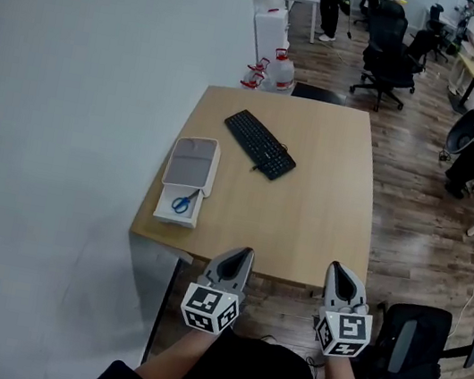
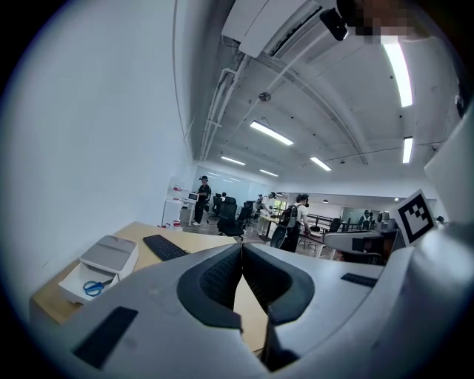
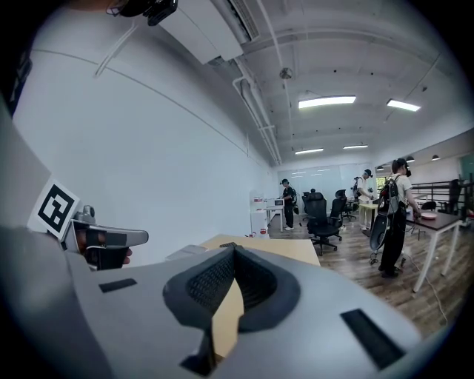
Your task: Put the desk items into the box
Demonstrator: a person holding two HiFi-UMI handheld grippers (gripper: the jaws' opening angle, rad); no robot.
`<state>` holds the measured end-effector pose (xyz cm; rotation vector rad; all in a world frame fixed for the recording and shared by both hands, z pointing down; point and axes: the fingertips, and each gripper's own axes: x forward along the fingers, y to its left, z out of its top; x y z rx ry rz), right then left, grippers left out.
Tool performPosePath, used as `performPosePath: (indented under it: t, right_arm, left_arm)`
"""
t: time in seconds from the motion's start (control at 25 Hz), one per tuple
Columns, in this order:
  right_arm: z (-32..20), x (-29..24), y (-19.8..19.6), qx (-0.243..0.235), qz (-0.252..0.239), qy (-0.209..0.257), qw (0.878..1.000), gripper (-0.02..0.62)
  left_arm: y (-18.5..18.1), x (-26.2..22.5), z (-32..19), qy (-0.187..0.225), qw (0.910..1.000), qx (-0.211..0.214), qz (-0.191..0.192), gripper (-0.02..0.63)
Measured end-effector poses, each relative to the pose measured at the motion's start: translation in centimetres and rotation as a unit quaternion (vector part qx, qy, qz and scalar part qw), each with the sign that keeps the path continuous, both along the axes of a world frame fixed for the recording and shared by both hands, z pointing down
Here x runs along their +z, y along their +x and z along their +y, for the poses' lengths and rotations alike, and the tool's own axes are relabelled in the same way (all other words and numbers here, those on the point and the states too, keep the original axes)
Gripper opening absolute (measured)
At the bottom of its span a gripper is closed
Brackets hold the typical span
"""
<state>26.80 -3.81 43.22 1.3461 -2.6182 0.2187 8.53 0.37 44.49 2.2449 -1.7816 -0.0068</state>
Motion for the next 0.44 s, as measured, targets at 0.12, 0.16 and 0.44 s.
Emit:
performPosePath:
  t: [0.12, 0.16, 0.44]
  right_arm:
    - [0.2, -0.08, -0.05, -0.004, 0.016, 0.012, 1.0, 0.058]
    - [0.24, -0.11, -0.14, -0.005, 0.023, 0.017, 1.0, 0.058]
    - [-0.08, 0.15, -0.17, -0.011, 0.024, 0.011, 1.0, 0.058]
  left_arm:
    - [-0.03, 0.08, 0.08, 0.001, 1.0, -0.003, 0.002, 0.015]
    - [-0.06, 0.17, 0.08, 0.002, 1.0, -0.003, 0.002, 0.015]
    - [0.38, 0.76, -0.11, -0.005, 1.0, -0.002, 0.004, 0.015]
